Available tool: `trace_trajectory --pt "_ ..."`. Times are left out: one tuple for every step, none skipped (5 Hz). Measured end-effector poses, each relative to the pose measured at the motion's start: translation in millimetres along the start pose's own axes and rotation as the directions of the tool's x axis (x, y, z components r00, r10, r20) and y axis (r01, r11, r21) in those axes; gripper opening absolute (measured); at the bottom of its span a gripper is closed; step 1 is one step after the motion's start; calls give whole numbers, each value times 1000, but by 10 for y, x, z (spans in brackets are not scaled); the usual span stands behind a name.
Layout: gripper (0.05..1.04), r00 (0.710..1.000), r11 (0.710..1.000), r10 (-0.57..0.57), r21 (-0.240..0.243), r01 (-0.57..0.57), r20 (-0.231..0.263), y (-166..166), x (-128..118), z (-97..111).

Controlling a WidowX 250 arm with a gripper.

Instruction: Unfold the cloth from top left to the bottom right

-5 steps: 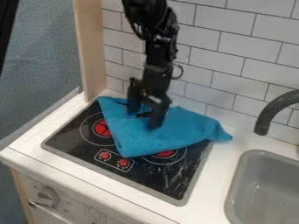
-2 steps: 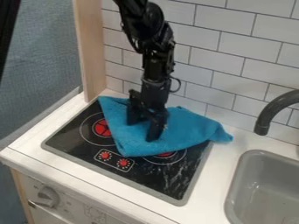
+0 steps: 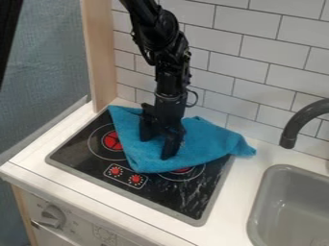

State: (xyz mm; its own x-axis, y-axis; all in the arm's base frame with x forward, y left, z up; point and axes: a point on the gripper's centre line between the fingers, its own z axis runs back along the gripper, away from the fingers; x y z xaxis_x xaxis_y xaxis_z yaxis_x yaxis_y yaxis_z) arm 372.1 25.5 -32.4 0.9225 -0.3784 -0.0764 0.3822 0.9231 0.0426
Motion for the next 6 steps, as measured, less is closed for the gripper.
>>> trace_trajectory --pt "999 1000 1000 5 4 -5 2 -47 -70 -19" --pt "999 1000 999 13 41 -12 -15 -146 -151 -17" --pt "1000 1000 999 16 39 -15 -21 -276 -252 -26" --pt "999 1000 999 4 41 -4 -20 -402 -333 -26" --pt "1000 1000 999 -19 36 20 -17 -521 -396 -42" --pt "999 999 1000 -30 7 30 -9 -635 -462 -74"
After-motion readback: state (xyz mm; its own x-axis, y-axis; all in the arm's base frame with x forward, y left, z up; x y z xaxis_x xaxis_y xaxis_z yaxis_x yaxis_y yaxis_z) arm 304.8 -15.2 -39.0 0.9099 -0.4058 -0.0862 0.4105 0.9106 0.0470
